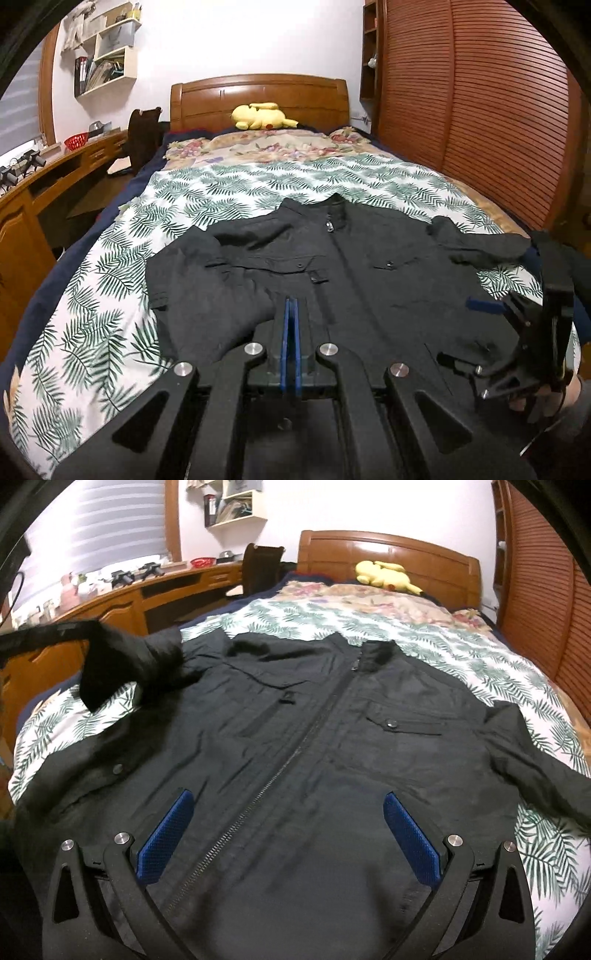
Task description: Fold large clothes
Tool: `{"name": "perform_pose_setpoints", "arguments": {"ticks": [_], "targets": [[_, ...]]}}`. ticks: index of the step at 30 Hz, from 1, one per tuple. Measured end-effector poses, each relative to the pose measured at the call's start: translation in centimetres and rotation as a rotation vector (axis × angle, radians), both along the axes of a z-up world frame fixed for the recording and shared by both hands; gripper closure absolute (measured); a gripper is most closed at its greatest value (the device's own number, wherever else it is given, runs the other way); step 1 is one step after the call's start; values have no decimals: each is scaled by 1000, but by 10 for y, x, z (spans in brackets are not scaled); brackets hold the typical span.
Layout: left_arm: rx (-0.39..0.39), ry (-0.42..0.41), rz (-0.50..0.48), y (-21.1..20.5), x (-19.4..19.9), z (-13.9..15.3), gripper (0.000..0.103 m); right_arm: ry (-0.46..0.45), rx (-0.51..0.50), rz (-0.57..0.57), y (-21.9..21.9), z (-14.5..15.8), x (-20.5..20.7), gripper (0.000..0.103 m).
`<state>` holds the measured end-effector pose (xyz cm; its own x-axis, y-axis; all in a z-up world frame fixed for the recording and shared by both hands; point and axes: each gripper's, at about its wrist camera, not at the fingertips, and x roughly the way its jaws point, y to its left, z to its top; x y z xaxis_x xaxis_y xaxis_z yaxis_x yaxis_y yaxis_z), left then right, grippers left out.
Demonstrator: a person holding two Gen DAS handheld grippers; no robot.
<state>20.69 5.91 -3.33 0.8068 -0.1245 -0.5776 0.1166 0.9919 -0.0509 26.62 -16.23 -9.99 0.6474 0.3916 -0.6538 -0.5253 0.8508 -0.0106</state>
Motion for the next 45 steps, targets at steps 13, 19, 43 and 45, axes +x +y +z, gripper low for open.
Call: {"name": "perform_pose_setpoints", "arguments": {"ticks": [13,19,43,45], "targets": [[4,-31,46,7,-42,-23,97,21,2,-11,-8,-7,-9,0],[-9,-87,85,29,-60,-16,92,2,0,19,10,-4,-16,0],[-28,-97,269,121,-85,-22,71,143,-119,360,218,-38,23,3],[-27,-90,273,122,-84,-24,70,175,-127,367,224,-45,29,4]]}}
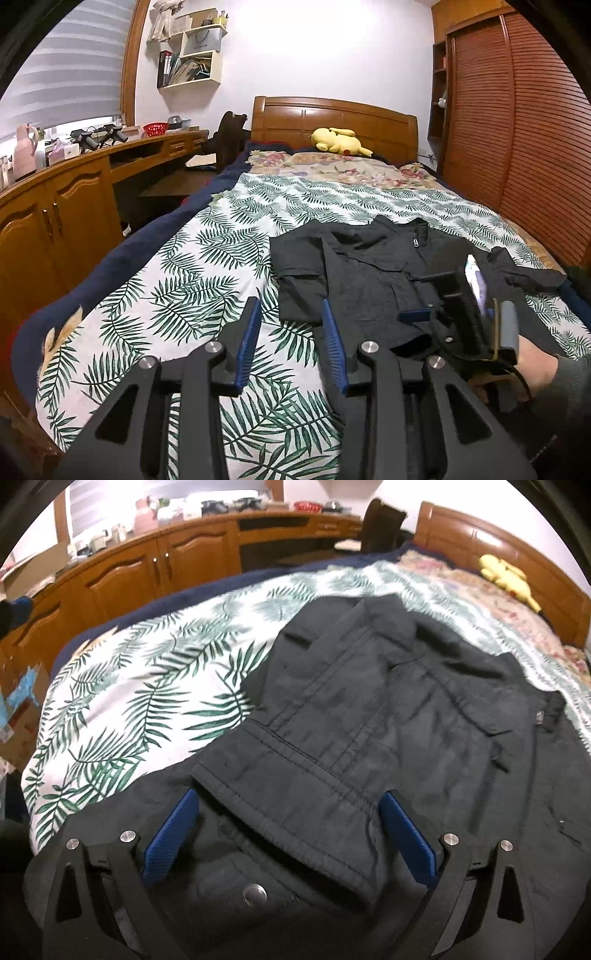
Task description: Fold large clothes
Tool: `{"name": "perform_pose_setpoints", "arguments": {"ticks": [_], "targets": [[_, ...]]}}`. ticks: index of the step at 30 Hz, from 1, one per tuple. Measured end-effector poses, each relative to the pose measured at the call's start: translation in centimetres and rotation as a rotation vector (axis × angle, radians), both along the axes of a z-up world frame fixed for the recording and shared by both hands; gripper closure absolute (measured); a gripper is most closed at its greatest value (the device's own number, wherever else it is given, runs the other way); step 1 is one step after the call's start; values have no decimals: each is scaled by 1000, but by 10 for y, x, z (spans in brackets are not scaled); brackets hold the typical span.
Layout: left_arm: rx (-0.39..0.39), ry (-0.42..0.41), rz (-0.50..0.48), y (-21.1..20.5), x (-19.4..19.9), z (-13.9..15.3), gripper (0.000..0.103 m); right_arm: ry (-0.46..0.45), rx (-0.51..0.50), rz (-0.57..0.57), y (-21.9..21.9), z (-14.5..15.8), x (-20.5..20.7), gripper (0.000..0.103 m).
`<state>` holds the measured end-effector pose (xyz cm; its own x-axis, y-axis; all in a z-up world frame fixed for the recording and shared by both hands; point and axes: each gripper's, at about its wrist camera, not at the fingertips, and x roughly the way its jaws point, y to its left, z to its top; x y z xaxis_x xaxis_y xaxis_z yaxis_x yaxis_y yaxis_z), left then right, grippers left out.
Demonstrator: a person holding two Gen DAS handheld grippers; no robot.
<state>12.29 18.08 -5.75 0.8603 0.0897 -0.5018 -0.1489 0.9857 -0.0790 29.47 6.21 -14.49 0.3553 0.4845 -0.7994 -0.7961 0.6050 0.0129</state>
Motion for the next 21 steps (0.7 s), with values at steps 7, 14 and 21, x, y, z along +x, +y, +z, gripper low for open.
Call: {"name": "perform_pose_setpoints", "arguments": {"ticks": [7,14,21], "targets": [[-5,-8,-2,-3,0,2,69,19,-60,24,7,-13,3,25],[-6,-18,-10,-9,3,2,67,-44,-131,50,0,-17,-5,72],[1,-18,-32,-21,10,3,67,-91,50,0,-42,36,-8,94]]}}
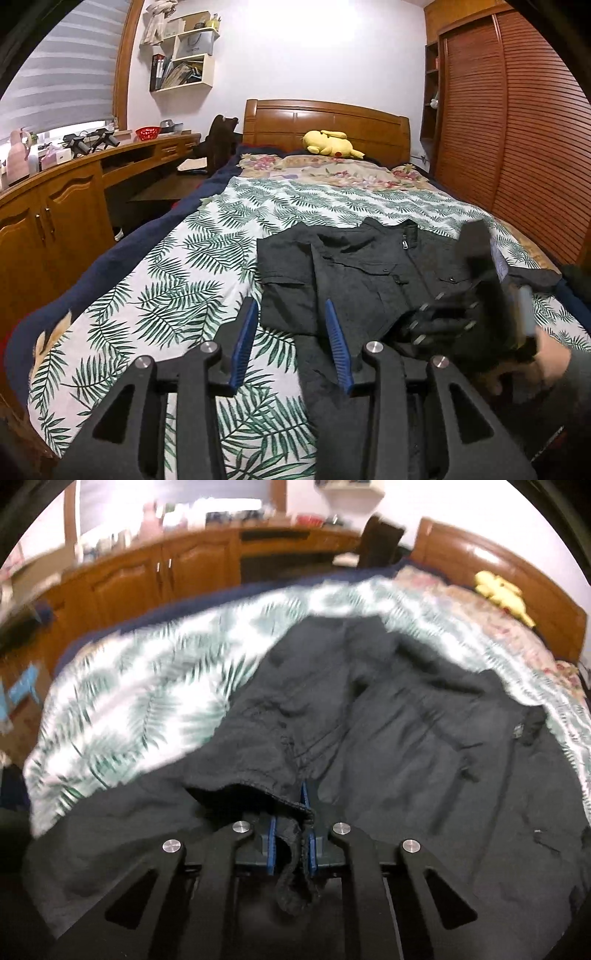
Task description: Fold large clothes
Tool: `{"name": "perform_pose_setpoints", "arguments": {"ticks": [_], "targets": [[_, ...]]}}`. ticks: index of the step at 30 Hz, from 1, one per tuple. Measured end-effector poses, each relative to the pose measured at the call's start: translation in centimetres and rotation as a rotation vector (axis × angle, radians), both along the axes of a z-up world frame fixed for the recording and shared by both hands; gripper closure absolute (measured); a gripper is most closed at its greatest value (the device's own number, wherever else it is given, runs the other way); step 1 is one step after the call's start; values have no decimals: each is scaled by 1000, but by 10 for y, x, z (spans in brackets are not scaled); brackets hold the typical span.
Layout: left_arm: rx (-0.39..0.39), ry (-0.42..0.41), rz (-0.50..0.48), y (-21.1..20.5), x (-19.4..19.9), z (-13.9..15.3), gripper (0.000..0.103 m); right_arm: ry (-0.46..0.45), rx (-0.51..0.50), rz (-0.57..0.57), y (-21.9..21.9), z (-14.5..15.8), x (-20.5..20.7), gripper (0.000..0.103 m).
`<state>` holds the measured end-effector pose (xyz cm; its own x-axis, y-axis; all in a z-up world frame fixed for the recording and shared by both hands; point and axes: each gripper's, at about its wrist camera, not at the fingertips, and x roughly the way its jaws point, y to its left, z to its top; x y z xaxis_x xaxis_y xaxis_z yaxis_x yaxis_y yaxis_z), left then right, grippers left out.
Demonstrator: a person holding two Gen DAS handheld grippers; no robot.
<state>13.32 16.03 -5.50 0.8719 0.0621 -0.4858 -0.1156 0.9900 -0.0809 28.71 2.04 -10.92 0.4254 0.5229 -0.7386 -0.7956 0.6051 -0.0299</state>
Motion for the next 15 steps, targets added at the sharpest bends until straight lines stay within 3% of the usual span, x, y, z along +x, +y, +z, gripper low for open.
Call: {"name": "perform_pose_setpoints", "arguments": {"ticks": [8,15], "targets": [[3,3,-42,-19,10,1,66,-85,131,-72,-81,65,-17,96],[3,-7,-99,-44,19,4,65,-60,234,-155,-152,82,-48,96]]}}
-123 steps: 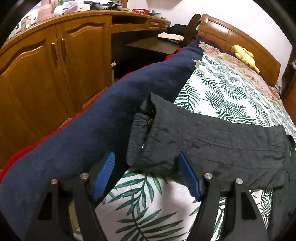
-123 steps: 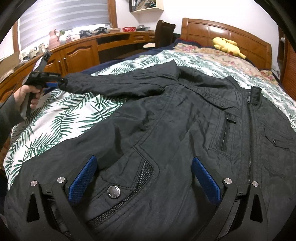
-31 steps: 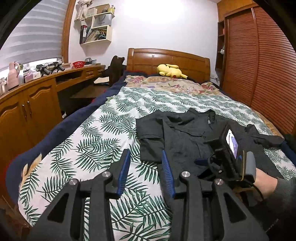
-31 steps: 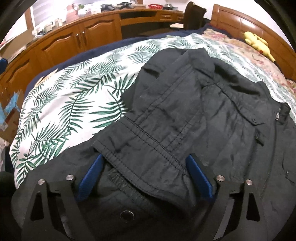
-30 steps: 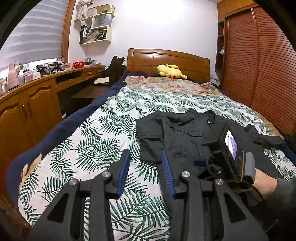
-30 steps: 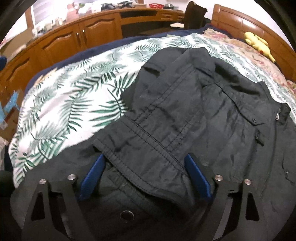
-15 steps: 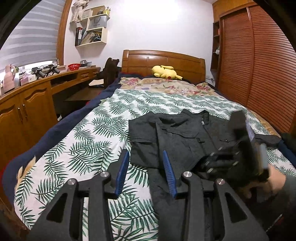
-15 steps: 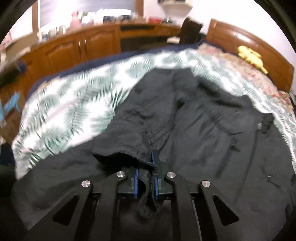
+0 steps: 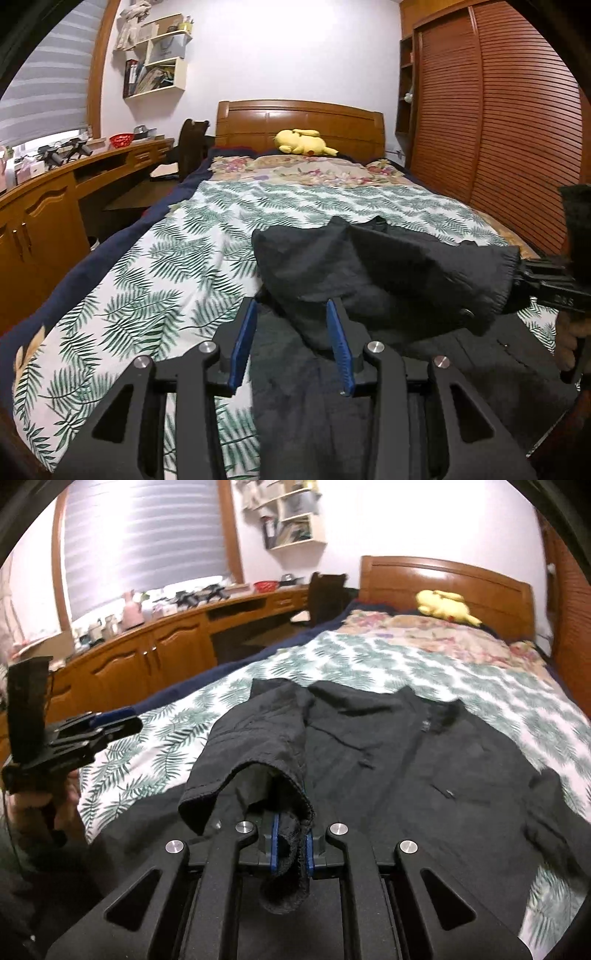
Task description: Fold large clothes
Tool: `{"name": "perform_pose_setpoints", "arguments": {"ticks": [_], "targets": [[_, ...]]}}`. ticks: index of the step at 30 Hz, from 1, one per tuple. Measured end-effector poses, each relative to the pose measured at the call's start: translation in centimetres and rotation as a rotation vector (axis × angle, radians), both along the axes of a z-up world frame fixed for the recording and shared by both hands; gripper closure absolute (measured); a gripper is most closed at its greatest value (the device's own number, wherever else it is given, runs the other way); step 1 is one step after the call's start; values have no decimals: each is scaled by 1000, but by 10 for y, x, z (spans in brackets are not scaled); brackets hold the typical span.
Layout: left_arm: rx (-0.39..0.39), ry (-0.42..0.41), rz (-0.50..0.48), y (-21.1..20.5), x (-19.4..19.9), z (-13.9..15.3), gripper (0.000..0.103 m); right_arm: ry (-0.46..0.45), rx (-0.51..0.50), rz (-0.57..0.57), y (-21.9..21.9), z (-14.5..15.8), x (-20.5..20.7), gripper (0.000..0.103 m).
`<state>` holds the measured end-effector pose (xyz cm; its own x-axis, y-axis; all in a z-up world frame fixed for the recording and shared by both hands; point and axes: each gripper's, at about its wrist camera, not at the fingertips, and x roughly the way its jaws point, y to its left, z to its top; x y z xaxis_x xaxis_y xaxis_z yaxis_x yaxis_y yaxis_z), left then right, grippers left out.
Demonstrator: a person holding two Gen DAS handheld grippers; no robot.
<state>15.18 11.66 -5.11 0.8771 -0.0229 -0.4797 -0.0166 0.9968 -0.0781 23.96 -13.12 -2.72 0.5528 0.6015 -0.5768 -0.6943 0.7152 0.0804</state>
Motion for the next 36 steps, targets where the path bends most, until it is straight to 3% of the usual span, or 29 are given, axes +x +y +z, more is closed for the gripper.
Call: {"name": "perform_pose_setpoints", "arguments": {"ticks": [6,11,16,18,20,23,27,36], "targets": [[13,-2,-49,-24,8,1,65,-22,-21,-126,-40,-5,-18,96],[22,8,-90,-45,16,-1,65,-6,-73,-244,-77,-22,-7,96],[26,26,-130,-64,21,-4,64,86,-86,-318,-105,-48,7,94],[31,32,-142,-71,23,-7,64,111,-105,-329,-110,-58,9,89],[36,38,-148,-79,26,-8,64,139,-128,-340,-114,-67,6,63],[39,42,-160,-89,29,-8,64,174,-118,-336,-125,-75,0,45],[37,51,-174,-100,36,-11,64,160,-109,-348,-133,-71,-3,40],[59,84,-208,-130,50,-21,63,79,-115,-307,-118,-44,-2,39]]}}
